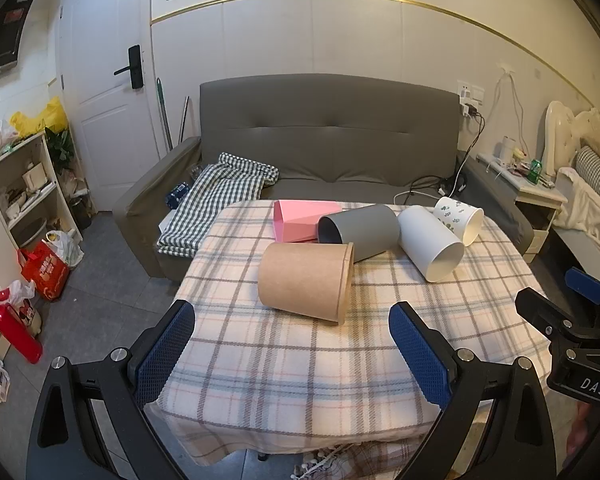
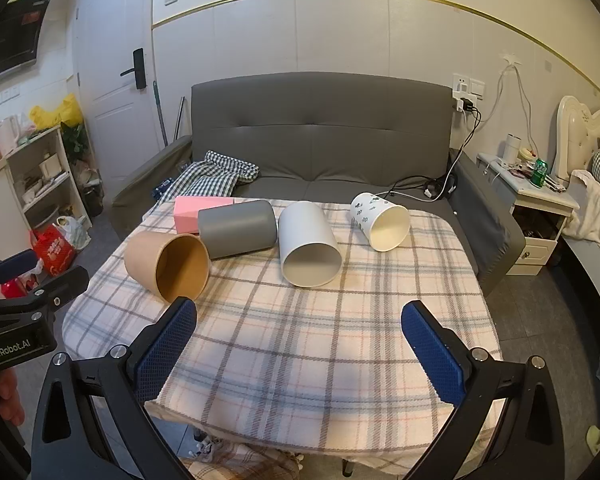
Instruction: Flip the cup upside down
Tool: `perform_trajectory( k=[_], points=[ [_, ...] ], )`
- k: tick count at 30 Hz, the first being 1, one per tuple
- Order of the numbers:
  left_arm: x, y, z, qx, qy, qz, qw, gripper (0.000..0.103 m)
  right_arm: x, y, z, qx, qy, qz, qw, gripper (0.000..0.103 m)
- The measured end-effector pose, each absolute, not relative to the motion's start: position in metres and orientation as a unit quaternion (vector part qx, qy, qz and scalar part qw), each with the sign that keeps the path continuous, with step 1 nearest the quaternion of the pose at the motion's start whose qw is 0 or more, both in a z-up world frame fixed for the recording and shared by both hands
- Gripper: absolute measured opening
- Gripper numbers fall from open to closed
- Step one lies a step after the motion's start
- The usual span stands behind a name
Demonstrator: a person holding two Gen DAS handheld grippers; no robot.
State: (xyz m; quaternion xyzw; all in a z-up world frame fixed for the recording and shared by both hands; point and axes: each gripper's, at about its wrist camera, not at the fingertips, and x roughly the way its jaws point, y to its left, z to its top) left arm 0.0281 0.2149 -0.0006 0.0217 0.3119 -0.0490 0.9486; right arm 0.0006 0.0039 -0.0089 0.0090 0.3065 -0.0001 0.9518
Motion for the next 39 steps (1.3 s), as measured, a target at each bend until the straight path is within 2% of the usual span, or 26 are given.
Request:
perform_trajectory(
  k=[27,39],
  points=[
    [0.029,0.215,-0.004,0.025,0.316,-0.046,0.947,0.100,0.003,0.010,-0.015,0.011,0.313,0.005,0.950,0.103],
    [0.062,0.208,-0.014,0.034,0.333,-0.033,0.942,0.100,0.036,0.002,-0.019,0.000,0.322,0.016,0.946,0.103]
  ],
)
